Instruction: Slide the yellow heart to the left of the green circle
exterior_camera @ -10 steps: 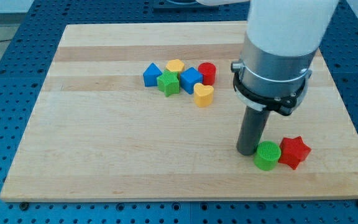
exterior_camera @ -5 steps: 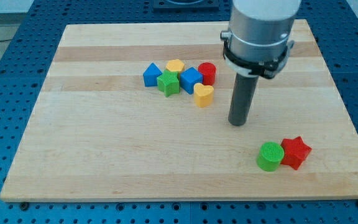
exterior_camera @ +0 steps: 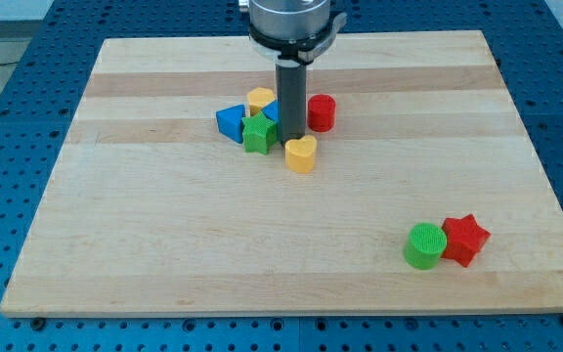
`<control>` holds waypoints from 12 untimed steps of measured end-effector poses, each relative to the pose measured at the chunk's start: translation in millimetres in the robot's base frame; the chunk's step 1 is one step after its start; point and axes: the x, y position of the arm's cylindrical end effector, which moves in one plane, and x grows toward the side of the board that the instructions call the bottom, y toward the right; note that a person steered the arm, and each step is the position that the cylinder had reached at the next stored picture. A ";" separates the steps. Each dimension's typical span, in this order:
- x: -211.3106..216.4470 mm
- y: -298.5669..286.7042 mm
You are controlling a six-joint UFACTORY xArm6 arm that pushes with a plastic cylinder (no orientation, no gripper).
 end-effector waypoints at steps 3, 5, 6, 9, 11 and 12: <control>67.6 26.7; 113.5 26.1; 123.5 15.9; 156.5 -8.8; 183.6 -18.0; 183.6 -3.3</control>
